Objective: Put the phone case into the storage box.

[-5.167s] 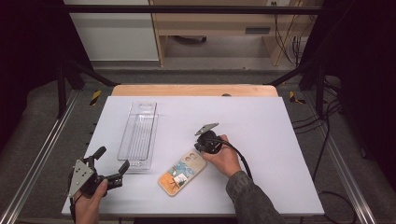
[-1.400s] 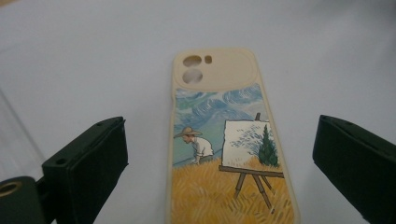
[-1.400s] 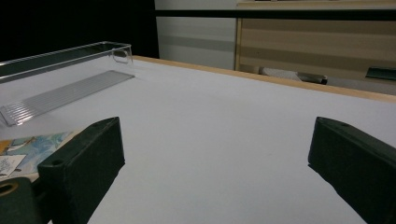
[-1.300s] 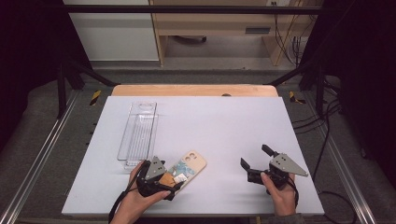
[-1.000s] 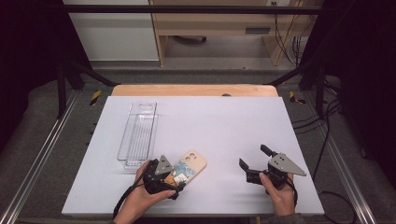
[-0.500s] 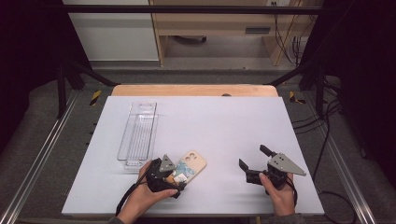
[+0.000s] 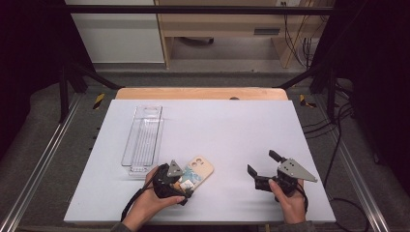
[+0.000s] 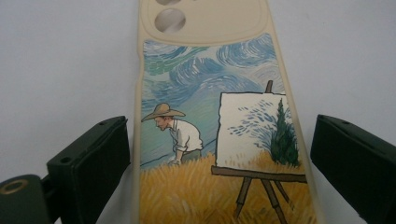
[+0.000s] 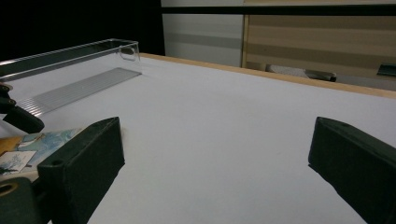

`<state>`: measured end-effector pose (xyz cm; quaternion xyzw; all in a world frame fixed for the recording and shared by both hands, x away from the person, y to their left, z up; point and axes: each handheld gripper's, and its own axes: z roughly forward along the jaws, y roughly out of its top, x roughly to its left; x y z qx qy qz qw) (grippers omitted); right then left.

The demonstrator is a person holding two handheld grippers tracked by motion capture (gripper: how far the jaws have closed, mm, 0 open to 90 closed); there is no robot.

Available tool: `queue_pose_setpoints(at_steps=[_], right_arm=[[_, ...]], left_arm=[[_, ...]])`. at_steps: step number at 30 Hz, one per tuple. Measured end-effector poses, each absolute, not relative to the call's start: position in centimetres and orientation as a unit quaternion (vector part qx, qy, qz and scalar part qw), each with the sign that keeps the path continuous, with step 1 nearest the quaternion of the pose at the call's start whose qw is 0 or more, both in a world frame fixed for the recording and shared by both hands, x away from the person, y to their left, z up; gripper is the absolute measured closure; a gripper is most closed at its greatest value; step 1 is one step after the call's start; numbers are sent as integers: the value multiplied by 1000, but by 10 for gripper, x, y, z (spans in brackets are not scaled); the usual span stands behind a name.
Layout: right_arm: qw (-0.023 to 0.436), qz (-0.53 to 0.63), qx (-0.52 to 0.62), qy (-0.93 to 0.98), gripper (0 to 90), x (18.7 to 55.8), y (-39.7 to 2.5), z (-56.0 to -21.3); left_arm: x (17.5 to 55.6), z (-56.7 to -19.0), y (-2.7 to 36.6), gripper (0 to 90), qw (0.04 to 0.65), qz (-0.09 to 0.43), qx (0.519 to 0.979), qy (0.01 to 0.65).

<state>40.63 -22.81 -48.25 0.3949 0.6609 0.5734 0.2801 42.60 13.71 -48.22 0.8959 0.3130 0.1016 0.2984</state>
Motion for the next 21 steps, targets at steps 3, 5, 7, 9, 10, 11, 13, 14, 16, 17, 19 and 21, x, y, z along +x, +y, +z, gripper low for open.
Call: queue_pose_setpoints(at_steps=[3,5,7,9,10,11,13,14,16,17,19,21], right_arm=[[280,574,395,661,34,406,-228,-482],[280,574,395,661,34,406,-228,-482],[280,574,395,660,34,406,-228,-482],[279,575,395,660,34,406,-229,-482],[279,575,395,660,34,406,-229,-482],[279,574,395,661,34,406,-228,-483],[279,574,395,661,34,406,-228,-483],[279,574,395,660,34,406,-229,-483],[280,574,395,661,34,406,-229,-483],[280,573,395,661,34,406,-229,-483],[281,572,396,661,34,406,-229,-483],[280,572,396,662,34,407,-228,-483]], left_arm=[[427,-483,135,47,297,98,898,311],[428,-484,135,48,295,95,898,313],[428,-484,135,50,293,94,898,314],[429,-484,135,51,294,93,898,315],[429,-484,135,51,294,94,898,315],[429,-484,135,58,294,96,896,317],[428,-484,135,65,295,98,896,319],[427,-484,136,88,292,102,897,315],[427,-484,136,93,291,105,897,316],[427,-484,136,95,291,105,897,316],[425,-485,137,98,299,109,893,320],[425,-485,137,100,300,109,891,321]])
